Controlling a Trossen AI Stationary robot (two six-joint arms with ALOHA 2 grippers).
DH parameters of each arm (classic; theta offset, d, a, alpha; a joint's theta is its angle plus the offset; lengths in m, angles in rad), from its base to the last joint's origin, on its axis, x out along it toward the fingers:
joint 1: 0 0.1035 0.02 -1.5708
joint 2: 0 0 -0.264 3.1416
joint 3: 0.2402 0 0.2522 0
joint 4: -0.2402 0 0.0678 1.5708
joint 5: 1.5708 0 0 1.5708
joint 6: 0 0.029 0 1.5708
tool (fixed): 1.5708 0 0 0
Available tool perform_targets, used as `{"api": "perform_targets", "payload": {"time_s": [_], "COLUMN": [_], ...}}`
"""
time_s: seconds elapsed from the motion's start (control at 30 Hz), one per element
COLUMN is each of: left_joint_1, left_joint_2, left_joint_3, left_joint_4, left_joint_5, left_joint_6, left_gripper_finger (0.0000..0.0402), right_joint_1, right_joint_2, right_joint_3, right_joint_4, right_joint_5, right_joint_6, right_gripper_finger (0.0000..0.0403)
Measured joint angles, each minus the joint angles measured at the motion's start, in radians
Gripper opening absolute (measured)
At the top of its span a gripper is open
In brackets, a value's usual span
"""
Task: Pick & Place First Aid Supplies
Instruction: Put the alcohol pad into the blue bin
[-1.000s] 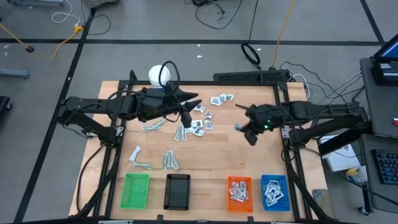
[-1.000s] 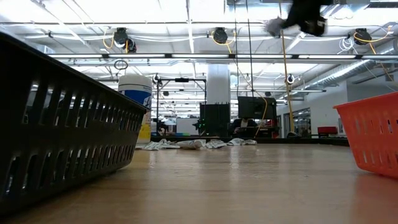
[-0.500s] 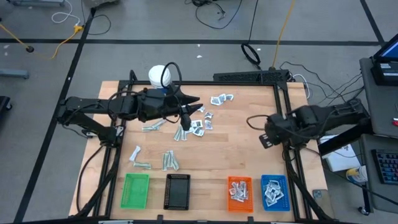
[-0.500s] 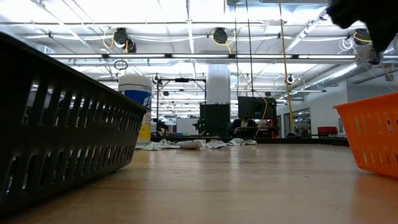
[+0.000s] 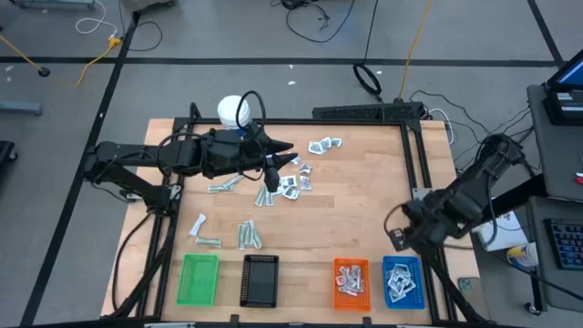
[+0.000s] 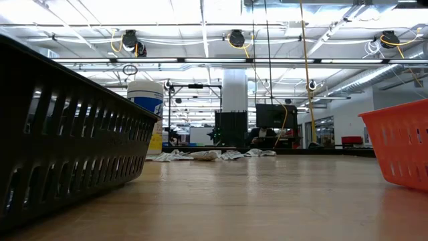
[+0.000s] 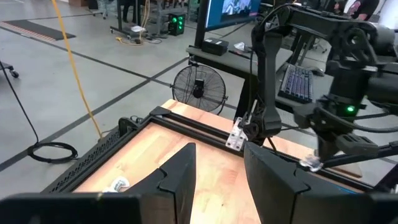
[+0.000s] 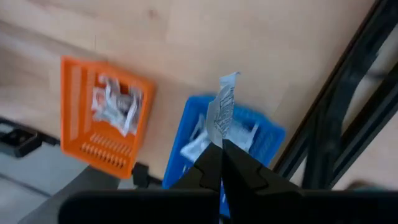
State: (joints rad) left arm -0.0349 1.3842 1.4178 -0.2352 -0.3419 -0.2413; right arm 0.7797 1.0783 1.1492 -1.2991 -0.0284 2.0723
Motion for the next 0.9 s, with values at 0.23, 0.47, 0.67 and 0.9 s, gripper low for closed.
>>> {"api": "perform_targets", "payload": {"time_s": [0.23,0.47,0.67,0.9], "left_joint_1": [0.0,0.0,0.0,0.0], "left_joint_2": [0.0,0.0,0.0,0.0], "left_joint_3": [0.0,0.0,0.001,0.001], "left_joint_4": [0.0,0.0,0.0,0.0], "left_joint_5": [0.001,0.001,0.002,0.004], "left_joint_6": [-0.001,-0.005,-0.005,-0.009], "left_gripper_finger": [0.0141,0.0141,0.0141,0.0141], "right_joint_1": [0.174,0.238,0.271,0.283], "right_joint_2": [0.078,0.222,0.312,0.333], "right_joint_3": [0.0,0.0,-0.048,-0.129], "right_joint_4": [0.145,0.242,0.258,0.403], "right_joint_5": [-0.01,-0.056,-0.081,-0.081], "right_joint_6": [0.165,0.166,0.165,0.137], "right_gripper_finger": [0.0,0.0,0.0,0.0]}}
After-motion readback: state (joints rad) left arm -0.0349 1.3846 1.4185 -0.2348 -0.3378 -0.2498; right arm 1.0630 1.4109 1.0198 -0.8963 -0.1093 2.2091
